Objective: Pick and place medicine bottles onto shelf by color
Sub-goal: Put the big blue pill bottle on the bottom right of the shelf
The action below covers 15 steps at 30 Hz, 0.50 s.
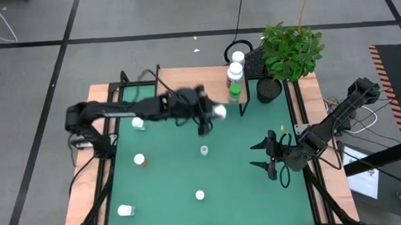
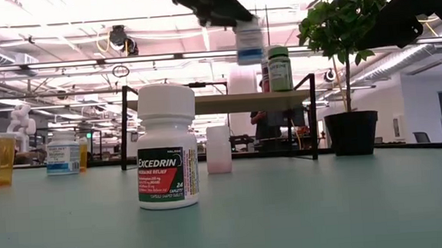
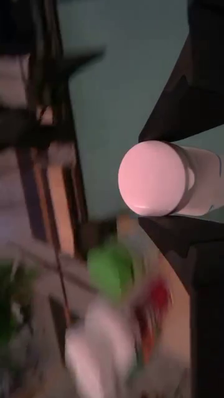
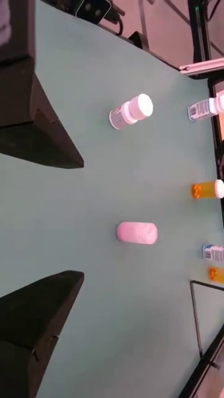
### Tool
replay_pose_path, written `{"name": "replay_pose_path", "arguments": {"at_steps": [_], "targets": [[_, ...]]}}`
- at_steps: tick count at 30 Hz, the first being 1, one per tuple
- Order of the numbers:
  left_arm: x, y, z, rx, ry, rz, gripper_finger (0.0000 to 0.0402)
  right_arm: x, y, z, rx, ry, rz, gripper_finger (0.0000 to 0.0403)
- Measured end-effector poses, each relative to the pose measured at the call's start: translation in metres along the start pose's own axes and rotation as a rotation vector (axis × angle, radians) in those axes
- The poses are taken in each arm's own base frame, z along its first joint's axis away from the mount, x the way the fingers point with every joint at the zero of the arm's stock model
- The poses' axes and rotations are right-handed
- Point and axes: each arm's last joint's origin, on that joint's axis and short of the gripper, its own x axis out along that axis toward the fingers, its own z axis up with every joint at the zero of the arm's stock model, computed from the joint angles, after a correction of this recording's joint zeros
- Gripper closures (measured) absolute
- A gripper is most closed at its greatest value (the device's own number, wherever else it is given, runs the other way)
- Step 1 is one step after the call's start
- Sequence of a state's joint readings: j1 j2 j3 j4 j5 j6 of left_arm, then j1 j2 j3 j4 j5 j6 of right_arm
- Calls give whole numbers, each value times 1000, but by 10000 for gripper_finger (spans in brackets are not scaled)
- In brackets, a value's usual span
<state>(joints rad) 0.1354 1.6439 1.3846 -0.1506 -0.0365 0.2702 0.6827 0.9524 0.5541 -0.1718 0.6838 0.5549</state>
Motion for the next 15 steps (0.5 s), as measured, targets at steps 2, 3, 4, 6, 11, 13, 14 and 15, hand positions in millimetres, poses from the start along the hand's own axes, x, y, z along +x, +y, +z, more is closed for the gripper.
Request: {"name": "replay_pose_path", "arguments": {"at_steps": [2,3,4,6,11,13,14,15], "targets": [[-6,20,1,2,-24,56,218,0,0,0,0,-1,0,126],[-8,29,0,2,-30,82,218,0,0,0,0,-2,-1,126],[-9,39,-3,2,-24,105,218,0,0,0,-5,-7,-7,126],[-6,58,-8,5,-38,139,218,0,0,2,-5,-28,-21,126],[18,101,-37,-24,-67,146,218,1,-1,5,-5,-61,-36,126],[24,115,-51,-49,-56,143,218,2,-1,6,-4,-60,-40,126],[27,121,-55,-54,-60,150,218,2,-1,6,-2,-61,-40,126],[28,127,-60,-60,-62,159,218,2,-1,6,-3,-61,-39,126]]}}
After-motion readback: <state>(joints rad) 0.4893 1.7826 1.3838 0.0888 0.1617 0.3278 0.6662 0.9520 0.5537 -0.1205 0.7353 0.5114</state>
